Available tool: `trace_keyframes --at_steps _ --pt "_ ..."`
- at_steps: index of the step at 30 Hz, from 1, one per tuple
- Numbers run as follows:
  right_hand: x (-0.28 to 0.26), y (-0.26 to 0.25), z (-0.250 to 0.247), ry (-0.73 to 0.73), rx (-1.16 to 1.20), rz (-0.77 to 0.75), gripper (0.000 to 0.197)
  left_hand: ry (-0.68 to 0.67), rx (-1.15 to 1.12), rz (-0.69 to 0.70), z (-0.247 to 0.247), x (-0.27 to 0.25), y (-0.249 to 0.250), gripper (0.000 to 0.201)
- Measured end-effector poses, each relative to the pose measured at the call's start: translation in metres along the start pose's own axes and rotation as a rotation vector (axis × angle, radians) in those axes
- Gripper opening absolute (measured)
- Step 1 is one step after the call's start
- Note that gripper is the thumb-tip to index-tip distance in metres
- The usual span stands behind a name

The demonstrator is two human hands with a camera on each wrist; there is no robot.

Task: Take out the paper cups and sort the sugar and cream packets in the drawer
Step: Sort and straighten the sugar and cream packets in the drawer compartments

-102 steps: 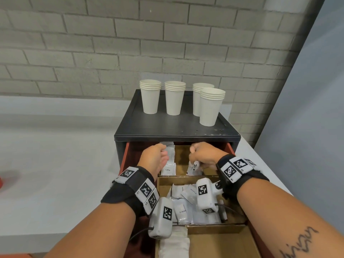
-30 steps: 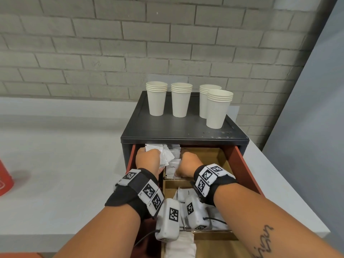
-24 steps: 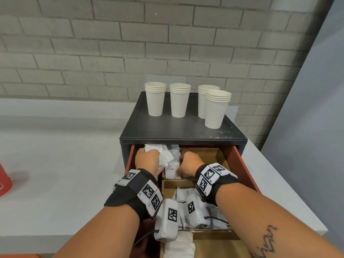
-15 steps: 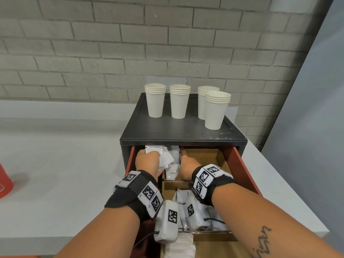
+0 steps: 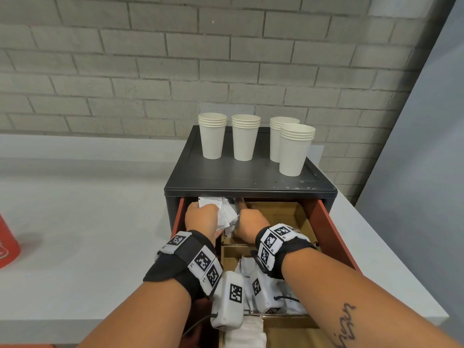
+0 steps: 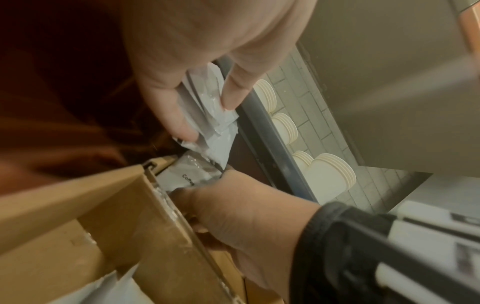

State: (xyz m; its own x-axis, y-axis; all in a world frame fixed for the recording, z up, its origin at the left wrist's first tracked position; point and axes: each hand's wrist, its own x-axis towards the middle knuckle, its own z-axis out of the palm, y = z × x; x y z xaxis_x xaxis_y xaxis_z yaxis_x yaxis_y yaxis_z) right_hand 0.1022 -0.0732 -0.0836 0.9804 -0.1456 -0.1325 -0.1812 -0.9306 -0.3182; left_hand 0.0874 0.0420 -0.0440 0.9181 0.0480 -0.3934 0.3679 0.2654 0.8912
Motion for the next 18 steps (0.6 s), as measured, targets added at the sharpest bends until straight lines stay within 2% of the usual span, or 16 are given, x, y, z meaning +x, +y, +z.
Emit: trace_keyframes --at_steps 3,8,14,18 --pt "-0.0003 -0.0040 0.0012 0.013 0.008 -0.042 0.046 0.001 0.005 0.006 0.0002 -0.0003 -0.0003 0.038" --pt "0.0017 -0.0056 0.0006 0.016 0.093 0.020 0.034 0.011 0.053 0.026 -0.0001 -0.0019 0.0007 0.038" --pt "0.0006 -0.0065 0.0016 0.049 0.161 0.070 0.040 0.064 0.171 0.058 -0.0020 0.0039 0.0010 0.037" --pt "0.0000 -0.0080 0.0014 0.038 0.160 0.087 0.031 0.084 0.208 0.056 -0.0036 0.0047 0.0021 0.035"
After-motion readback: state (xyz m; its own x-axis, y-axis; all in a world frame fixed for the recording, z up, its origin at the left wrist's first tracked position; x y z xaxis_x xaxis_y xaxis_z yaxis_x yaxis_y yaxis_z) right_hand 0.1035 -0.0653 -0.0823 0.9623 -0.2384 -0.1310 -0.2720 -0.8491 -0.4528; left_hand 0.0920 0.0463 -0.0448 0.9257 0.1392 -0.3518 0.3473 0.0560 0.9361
